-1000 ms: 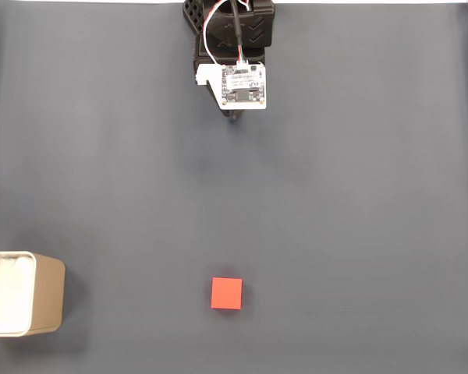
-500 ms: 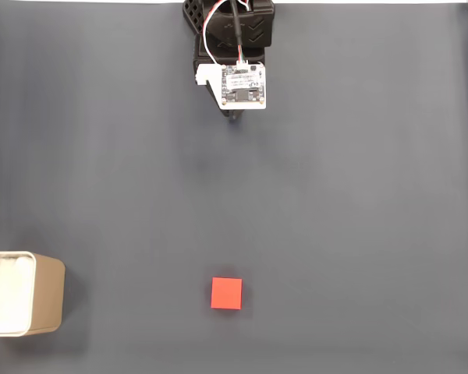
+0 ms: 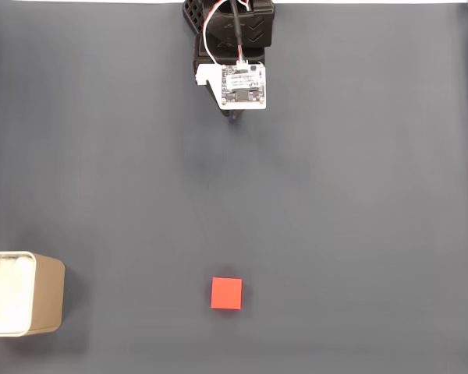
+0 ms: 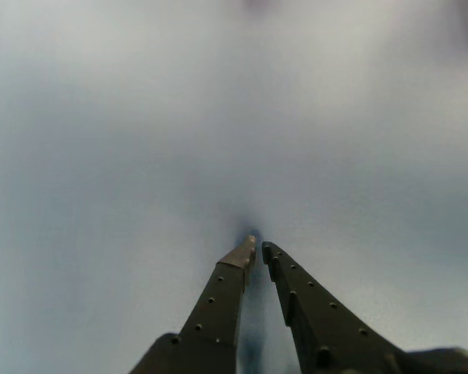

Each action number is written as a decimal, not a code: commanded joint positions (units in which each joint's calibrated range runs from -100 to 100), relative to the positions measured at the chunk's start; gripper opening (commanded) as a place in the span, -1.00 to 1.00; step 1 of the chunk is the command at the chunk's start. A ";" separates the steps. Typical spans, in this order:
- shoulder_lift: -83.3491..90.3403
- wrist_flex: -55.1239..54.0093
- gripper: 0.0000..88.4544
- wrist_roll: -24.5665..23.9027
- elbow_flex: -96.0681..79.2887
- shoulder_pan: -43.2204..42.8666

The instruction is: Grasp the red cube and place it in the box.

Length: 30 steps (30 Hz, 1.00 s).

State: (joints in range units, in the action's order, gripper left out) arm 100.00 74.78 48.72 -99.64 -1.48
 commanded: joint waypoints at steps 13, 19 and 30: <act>0.00 1.12 -1.00 0.29 -0.27 0.49; 0.00 0.38 -1.00 0.49 -0.27 0.28; -8.84 -18.31 -1.00 -0.98 16.97 -0.50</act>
State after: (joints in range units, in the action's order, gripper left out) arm 96.01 59.82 47.50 -92.31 -1.34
